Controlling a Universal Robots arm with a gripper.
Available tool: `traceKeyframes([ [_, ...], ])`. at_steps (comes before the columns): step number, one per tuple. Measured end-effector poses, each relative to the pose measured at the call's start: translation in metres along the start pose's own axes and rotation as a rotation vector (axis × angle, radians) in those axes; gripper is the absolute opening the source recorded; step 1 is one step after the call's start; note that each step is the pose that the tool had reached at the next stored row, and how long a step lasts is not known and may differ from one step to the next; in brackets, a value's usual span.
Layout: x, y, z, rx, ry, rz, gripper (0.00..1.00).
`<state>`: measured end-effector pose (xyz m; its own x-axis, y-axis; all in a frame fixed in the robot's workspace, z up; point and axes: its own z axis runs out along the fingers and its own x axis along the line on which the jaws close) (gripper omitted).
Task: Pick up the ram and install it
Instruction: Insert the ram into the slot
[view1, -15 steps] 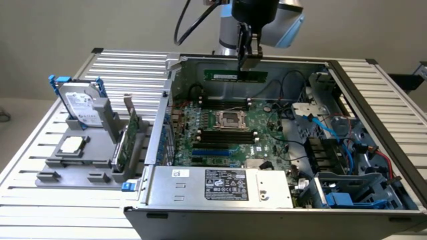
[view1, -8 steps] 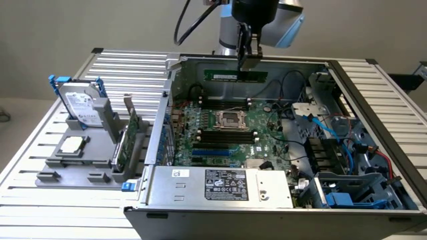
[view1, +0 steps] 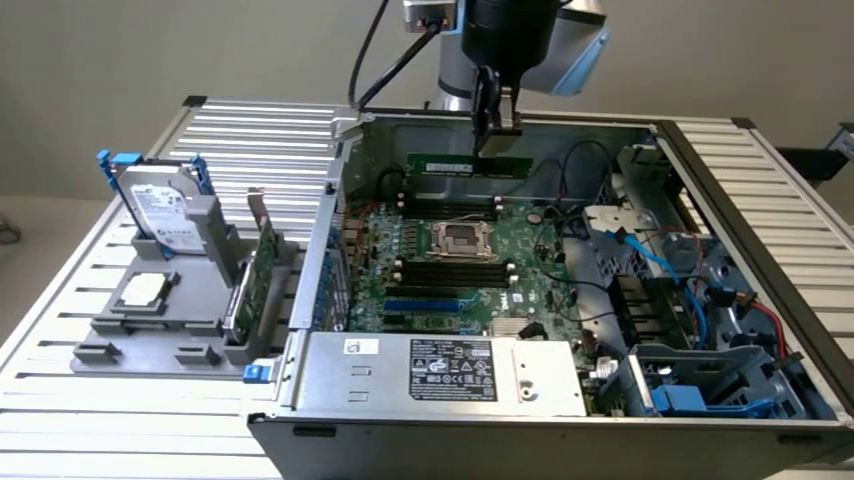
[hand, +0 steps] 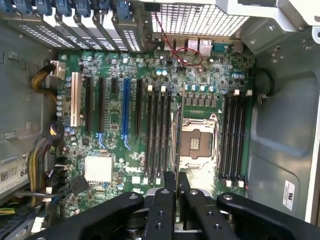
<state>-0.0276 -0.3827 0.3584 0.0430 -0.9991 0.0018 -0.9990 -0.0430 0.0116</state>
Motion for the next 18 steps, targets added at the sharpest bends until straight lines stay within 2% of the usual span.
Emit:
traceKeyframes([
  [10, 0.025, 0.0009, 0.0183, -0.0007, -0.0001, 0.0, 0.14],
  [18, 0.031, 0.0015, 0.0328, -0.0007, 0.0001, -0.012, 0.14],
])
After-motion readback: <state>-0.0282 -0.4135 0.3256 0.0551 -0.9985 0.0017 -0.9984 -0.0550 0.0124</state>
